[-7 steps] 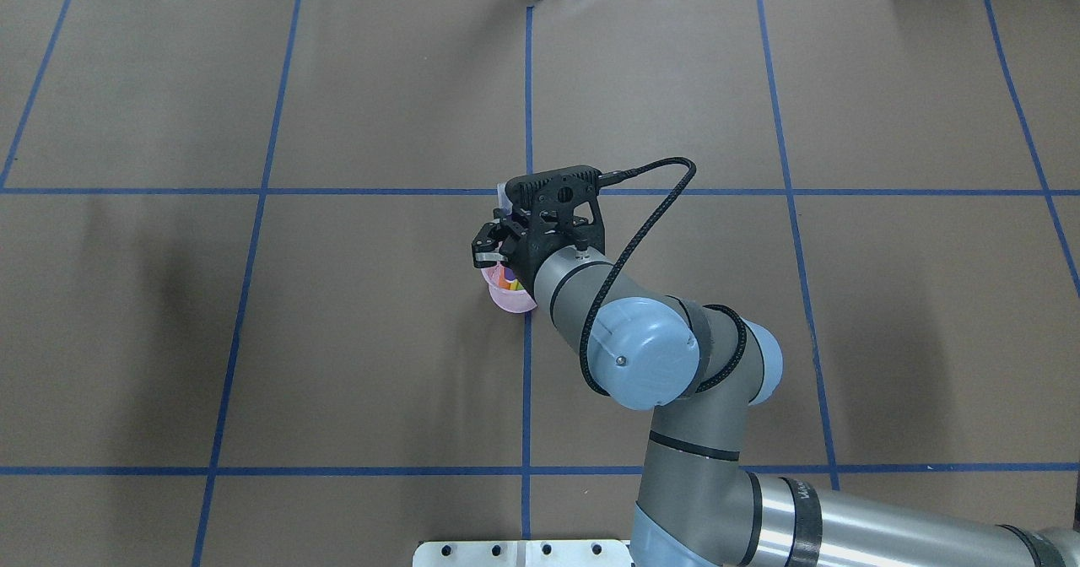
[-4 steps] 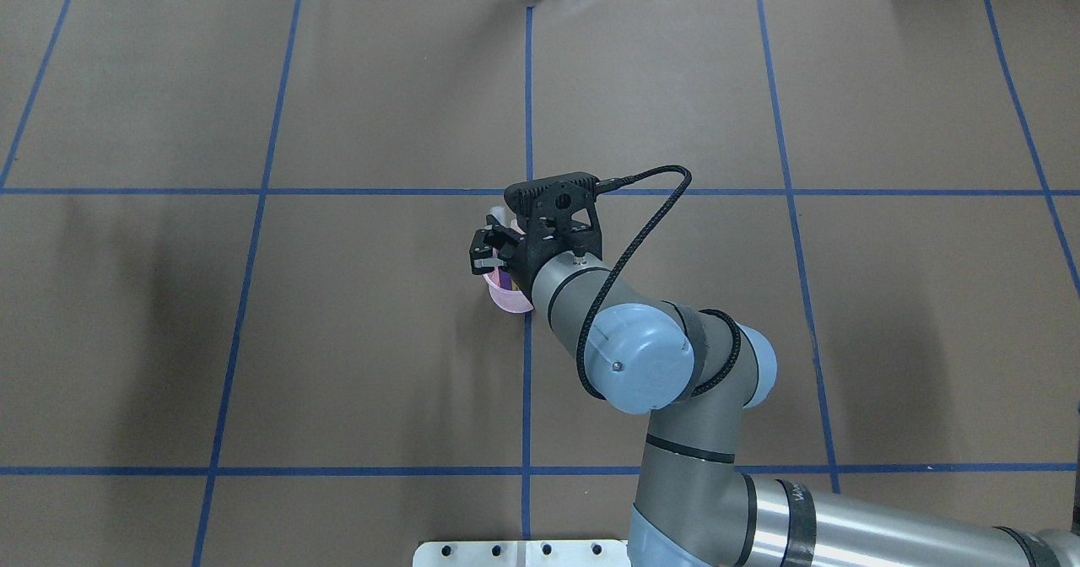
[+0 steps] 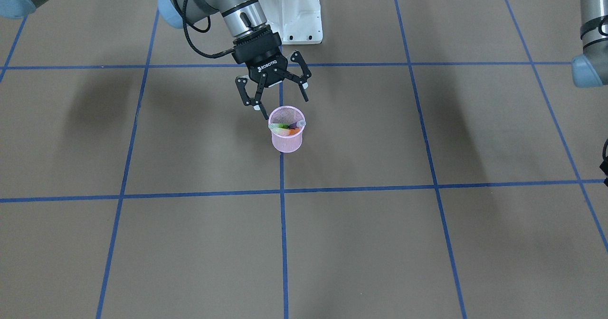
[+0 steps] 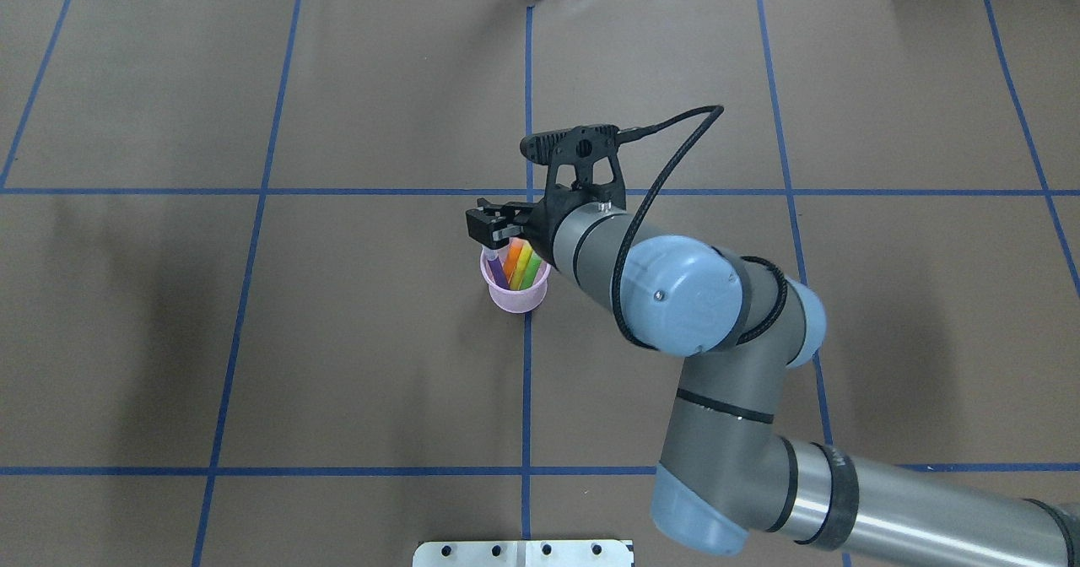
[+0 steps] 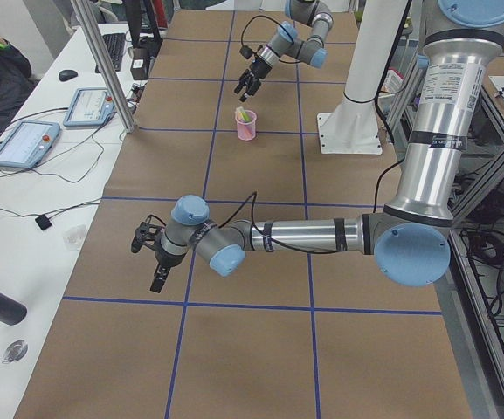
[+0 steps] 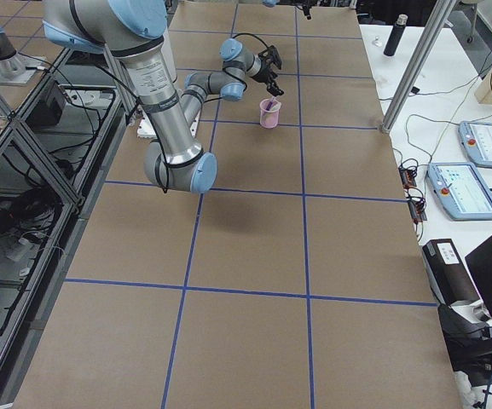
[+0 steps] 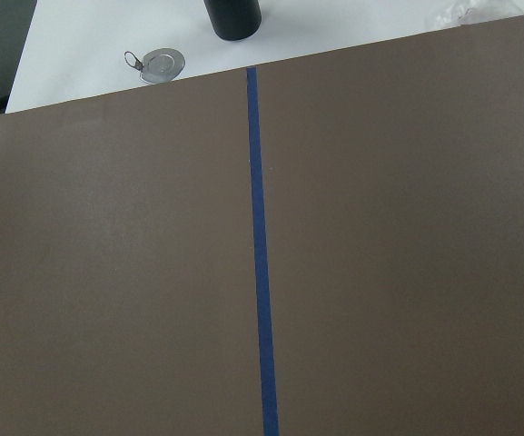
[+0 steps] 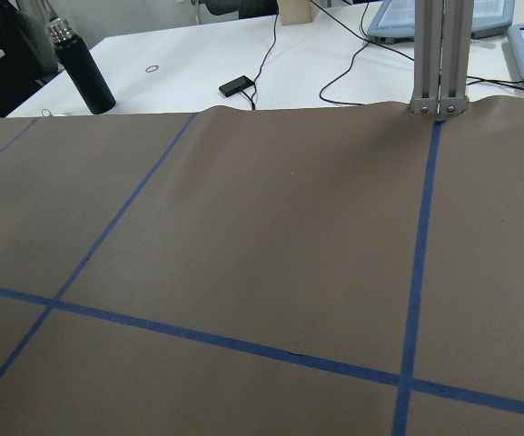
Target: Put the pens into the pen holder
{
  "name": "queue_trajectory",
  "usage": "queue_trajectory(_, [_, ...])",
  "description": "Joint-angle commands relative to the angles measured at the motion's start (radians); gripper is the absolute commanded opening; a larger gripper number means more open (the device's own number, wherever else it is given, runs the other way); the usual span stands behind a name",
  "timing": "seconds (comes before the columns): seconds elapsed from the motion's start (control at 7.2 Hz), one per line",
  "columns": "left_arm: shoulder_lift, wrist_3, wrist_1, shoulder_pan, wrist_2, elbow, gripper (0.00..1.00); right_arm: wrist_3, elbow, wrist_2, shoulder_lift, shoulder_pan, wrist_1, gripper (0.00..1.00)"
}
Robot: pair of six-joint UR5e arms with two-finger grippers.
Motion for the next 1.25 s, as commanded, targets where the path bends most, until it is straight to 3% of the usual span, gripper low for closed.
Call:
queue_trajectory(0.0, [-0.010,0.206,0.217,-0.076,-0.087,-0.041,1.00,-0.003,0.135,0.337,-0.013,0.217,-0.406,1.00])
queue_trajectory(0.14, [-0.009,0.304,0.304,-0.109,-0.090,-0.081,1.00,-0.023,0.134,0.570,-0.022,0.394,-0.580,1.00])
queue_trajectory(0.42, [0.006,0.392,0.488,-0.146,-0.166,-0.220,1.00,-0.390,0.131,0.652,-0.220,0.610,-0.603,1.00])
queue_trajectory(0.56, [0.010,0.394,0.560,-0.163,-0.207,-0.271,1.00,-0.610,0.061,0.720,-0.290,0.733,-0.609,1.00])
queue_trajectory(0.69, [0.025,0.394,0.617,-0.166,-0.215,-0.311,1.00,-0.715,-0.004,0.806,-0.341,0.825,-0.599,1.00])
queue_trajectory(1.11, [0.114,0.396,0.625,-0.167,-0.228,-0.360,1.00,-0.863,-0.099,0.882,-0.470,0.983,-0.592,1.00])
